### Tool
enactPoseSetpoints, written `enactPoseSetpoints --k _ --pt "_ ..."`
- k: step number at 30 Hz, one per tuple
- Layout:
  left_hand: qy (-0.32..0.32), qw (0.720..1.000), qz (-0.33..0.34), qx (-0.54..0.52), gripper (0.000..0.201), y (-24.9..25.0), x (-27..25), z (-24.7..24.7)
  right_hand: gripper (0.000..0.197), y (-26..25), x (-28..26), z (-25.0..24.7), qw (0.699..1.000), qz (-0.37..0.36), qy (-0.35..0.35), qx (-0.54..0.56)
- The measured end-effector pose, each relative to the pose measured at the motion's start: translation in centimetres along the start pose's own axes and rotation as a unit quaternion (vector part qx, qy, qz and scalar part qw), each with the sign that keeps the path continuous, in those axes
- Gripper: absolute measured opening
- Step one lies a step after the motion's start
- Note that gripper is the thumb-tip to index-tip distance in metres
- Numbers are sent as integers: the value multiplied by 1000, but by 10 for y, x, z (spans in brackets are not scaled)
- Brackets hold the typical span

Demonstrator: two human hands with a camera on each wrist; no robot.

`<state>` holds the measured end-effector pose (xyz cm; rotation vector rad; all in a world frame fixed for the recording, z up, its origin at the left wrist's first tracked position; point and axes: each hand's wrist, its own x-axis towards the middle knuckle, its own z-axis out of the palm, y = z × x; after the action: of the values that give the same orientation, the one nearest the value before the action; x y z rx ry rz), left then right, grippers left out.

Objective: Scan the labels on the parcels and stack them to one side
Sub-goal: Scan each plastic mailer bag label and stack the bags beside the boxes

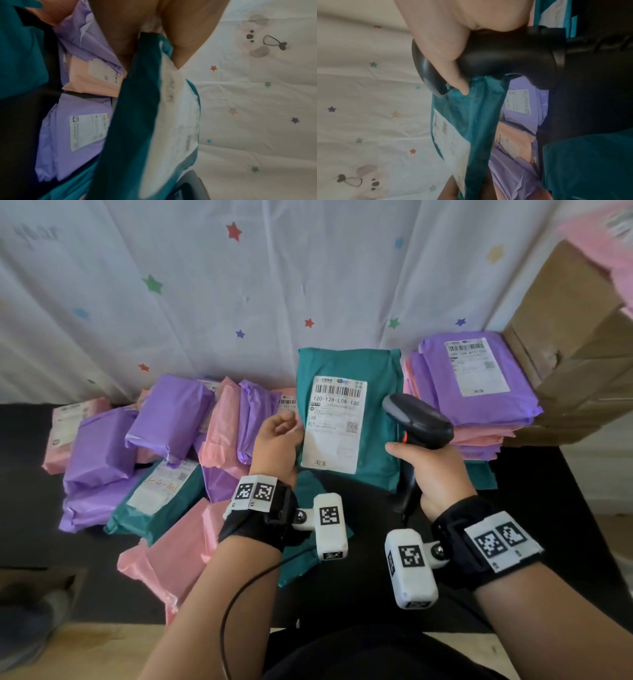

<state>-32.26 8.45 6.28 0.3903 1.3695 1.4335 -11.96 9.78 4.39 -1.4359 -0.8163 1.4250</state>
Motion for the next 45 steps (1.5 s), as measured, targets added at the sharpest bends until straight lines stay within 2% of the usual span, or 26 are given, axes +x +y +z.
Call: enactPoseSetpoints --k 2,4,8,11,13,15,18,19,21,23,25,28,34,39,45 --pt "30 999 -31 0 37 -1 4 -3 27 -1 -5 2 999 -31 9 -14" --pt "32 997 -71 11 45 -3 7 -7 26 -1 -11 3 998 -54 20 -23" --pt "-76 971 -222 36 31 2 3 -14 20 -4 -16 -1 996 -80 24 -38" --pt "-125 963 -237 31 33 5 0 -13 23 -8 -17 -7 995 -90 23 -44" --pt "-117 961 -250 14 33 8 -4 -7 23 -10 -18 -10 994 -93 23 -48" --pt "-101 968 -230 8 32 6 -6 0 23 -11 -19 -11 994 -93 27 -53" --pt "-62 989 -122 50 25 1 -2 10 20 -12 -19 -11 993 -92 37 -57" --pt "-39 993 -90 63 28 2 -2 13 19 -13 -19 -11 993 -93 41 -62" --pt "-25 996 -68 43 36 2 -5 19 15 -13 -18 -12 991 -97 56 -72" --pt "-58 995 -83 3 42 3 -9 22 17 -14 -17 -14 989 -98 73 -78" --pt "-118 985 -122 -28 48 5 -13 21 20 -14 -15 -17 990 -95 82 -66" --pt "-193 975 -113 13 42 7 -16 22 22 -17 -13 -22 990 -92 91 -55" --pt "-231 967 -86 59 40 1 -7 23 21 -24 -12 -24 985 -111 112 -72" --pt "-156 986 -35 56 38 -2 4 25 18 -28 -16 -24 981 -137 92 -98" --pt "-96 994 14 50 42 -11 8 30 14 -30 -27 -16 991 -116 2 -68"
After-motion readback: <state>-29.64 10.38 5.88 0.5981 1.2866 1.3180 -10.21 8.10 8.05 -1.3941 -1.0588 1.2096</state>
